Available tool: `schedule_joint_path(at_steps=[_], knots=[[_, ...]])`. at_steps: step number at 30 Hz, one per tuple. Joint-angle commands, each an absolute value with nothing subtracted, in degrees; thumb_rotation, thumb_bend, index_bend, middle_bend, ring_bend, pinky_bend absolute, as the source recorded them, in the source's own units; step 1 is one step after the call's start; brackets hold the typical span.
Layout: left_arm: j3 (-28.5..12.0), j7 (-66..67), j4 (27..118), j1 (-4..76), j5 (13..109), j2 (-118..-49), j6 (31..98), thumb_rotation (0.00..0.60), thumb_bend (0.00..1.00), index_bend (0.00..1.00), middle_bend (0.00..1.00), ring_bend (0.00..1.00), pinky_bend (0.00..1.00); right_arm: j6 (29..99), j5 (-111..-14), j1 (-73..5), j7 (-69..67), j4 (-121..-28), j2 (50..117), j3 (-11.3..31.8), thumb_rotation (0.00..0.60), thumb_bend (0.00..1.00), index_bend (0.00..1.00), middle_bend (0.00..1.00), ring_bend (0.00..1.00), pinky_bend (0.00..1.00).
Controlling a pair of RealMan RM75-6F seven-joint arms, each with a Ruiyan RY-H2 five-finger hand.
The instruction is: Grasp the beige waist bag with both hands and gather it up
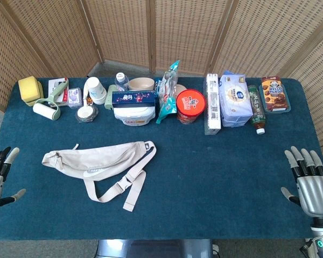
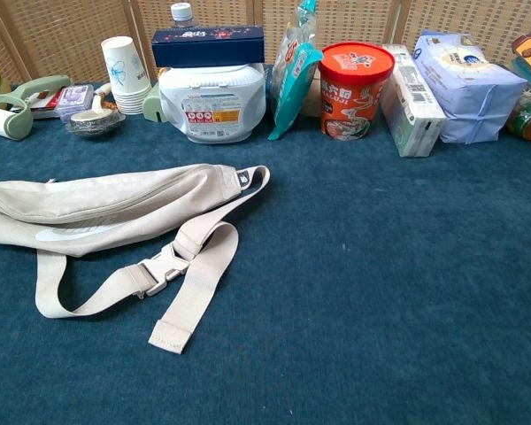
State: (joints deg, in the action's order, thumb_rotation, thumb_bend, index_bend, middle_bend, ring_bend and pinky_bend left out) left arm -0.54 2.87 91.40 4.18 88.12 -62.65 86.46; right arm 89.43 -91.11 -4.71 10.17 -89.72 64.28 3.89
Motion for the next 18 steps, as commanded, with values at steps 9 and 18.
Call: schedule_joint_path(at_steps=[9,18], knots=[[-0.15,2.53,90.94,5.58,88.80,-62.38,83.82,0.600,0.00,0.00,0.00,0.00,0.00,89.25,-90.88,-4.70,9.47,-90.07,64.05,3.91,0.600,0.00,0.00,0.00,0.00,0.00],[-1.76,3.92,87.42,15.13,87.03,-65.99,69.06,0.600,0.00,0.00,0.00,0.00,0.00,88.35,-89.42,-4.83,8.59,-90.08,63.86,4.31,0.600,0.00,0.00,0.00,0.00,0.00]])
